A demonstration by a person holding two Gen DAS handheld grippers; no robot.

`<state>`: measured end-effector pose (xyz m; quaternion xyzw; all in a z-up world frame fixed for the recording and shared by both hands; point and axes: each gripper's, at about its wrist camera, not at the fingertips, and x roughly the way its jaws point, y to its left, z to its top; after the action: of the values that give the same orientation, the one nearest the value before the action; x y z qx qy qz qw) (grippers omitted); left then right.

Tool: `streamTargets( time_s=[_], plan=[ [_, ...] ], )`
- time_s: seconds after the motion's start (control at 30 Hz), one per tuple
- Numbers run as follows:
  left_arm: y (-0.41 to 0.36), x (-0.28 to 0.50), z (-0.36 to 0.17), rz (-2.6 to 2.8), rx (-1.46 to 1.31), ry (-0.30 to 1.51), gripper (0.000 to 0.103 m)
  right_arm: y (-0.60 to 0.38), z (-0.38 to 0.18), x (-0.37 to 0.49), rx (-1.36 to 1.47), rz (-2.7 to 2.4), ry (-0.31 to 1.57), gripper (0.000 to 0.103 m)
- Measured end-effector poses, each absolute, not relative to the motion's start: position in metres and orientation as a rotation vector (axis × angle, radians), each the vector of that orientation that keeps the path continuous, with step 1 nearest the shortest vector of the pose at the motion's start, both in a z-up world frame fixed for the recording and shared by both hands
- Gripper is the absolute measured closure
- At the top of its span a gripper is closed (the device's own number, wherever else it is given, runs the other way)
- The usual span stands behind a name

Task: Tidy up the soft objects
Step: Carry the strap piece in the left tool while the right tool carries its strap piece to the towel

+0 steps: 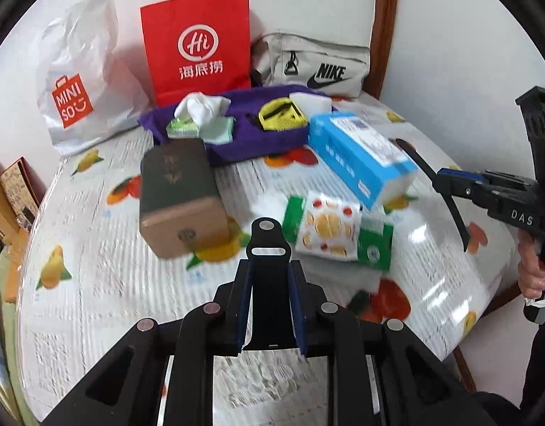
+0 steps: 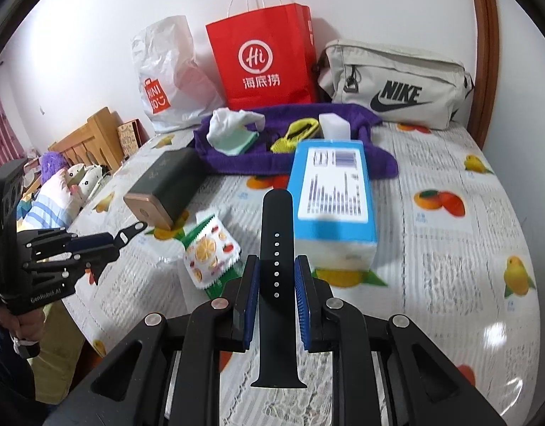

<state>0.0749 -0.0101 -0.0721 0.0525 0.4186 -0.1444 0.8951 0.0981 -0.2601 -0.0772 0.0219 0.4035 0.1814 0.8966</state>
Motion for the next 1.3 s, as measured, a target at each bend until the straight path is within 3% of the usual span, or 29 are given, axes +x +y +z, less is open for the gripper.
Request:
streamTargets(
  time_s=[0.7,1.3],
  plan=[
    [0.008,0.181,-0.036,-0.219,0.069,0.829,0.083,-0.236,-0.042,0.206,0.017,0.406,0.777,0.083],
    [0.035,0.284,-0.05,-0.146,-0.02,0.87,0.083,-0.23,-0.057,0.315,0.013,0.372,0.801,0.083]
  ],
)
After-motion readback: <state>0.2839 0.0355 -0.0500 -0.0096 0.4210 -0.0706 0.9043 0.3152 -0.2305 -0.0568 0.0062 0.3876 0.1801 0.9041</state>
